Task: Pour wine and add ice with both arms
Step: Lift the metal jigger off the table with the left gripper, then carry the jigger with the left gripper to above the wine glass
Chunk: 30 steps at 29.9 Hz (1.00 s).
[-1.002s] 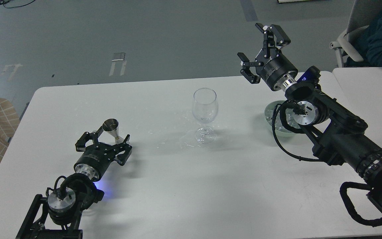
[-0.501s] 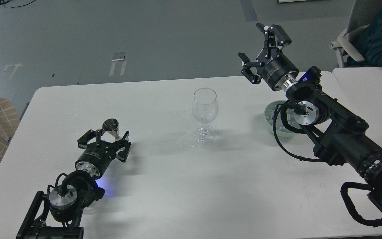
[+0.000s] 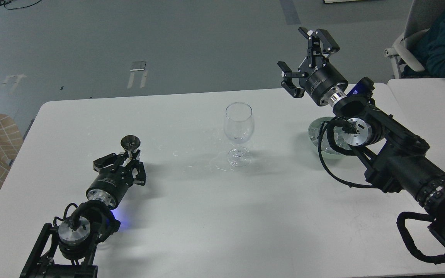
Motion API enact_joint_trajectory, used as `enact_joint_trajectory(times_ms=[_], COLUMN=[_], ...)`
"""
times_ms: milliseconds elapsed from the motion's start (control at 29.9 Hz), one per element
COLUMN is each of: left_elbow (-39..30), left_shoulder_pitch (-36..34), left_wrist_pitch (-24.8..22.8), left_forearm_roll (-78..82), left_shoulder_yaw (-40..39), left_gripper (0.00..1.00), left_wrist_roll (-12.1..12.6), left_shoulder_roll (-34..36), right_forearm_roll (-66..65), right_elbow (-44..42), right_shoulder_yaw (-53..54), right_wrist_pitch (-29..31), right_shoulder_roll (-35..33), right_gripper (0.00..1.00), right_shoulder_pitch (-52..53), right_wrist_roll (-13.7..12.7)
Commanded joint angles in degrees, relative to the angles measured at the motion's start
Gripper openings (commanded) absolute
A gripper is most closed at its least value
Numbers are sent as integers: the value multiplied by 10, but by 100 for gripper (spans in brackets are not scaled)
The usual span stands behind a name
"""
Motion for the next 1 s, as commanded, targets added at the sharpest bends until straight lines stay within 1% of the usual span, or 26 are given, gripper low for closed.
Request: enact_joint_trajectory(times_ms=[0, 100, 234, 301, 434, 501, 568, 601, 635, 702, 768, 869, 969], left_elbow=[-1, -10, -30, -60, -94, -112, -127, -127, -133, -136, -136, -136, -136], left_shoulder_pitch=[1, -4, -7, -12, -27, -34, -48, -48, -57, -71, -89, -101, -121], left_wrist_pitch=[0, 1, 11, 45, 89, 102, 117, 117, 130, 147, 158, 167, 183], left_forearm_roll=[1, 0, 1, 2, 2, 2, 2, 2, 2, 2, 2, 3, 3], left_shoulder_yaw=[-3, -2, 2, 3, 7, 8, 9, 9, 14, 40, 61, 70, 102], left_gripper=[0, 0, 0, 0, 0, 0, 0, 0, 0, 0, 0, 0, 0], left_wrist_roll=[-5, -11, -9, -3, 2, 3, 17, 18, 23, 25, 25, 25, 25], left_shoulder_roll=[0, 0, 0, 0, 0, 0, 0, 0, 0, 0, 0, 0, 0], right_forearm_roll=[0, 0, 0, 0, 0, 0, 0, 0, 0, 0, 0, 0, 0], right_elbow=[0, 0, 0, 0, 0, 0, 0, 0, 0, 0, 0, 0, 0], right_shoulder_yaw=[-1, 0, 0, 0, -1, -1, -1, -1, -1, 0, -1, -1, -1], right_wrist_pitch=[-2, -3, -3, -3, -3, -3, -3, -3, -3, -3, -3, -3, -3], right_shoulder_roll=[0, 0, 0, 0, 0, 0, 1, 1, 1, 0, 0, 0, 0], right_gripper=[100, 100, 100, 100, 100, 100, 100, 100, 100, 100, 100, 100, 100], right_shoulder_pitch=[-2, -2, -2, -2, -2, -2, -2, -2, -2, -2, -2, -2, -3], right_wrist_roll=[0, 0, 0, 0, 0, 0, 0, 0, 0, 0, 0, 0, 0])
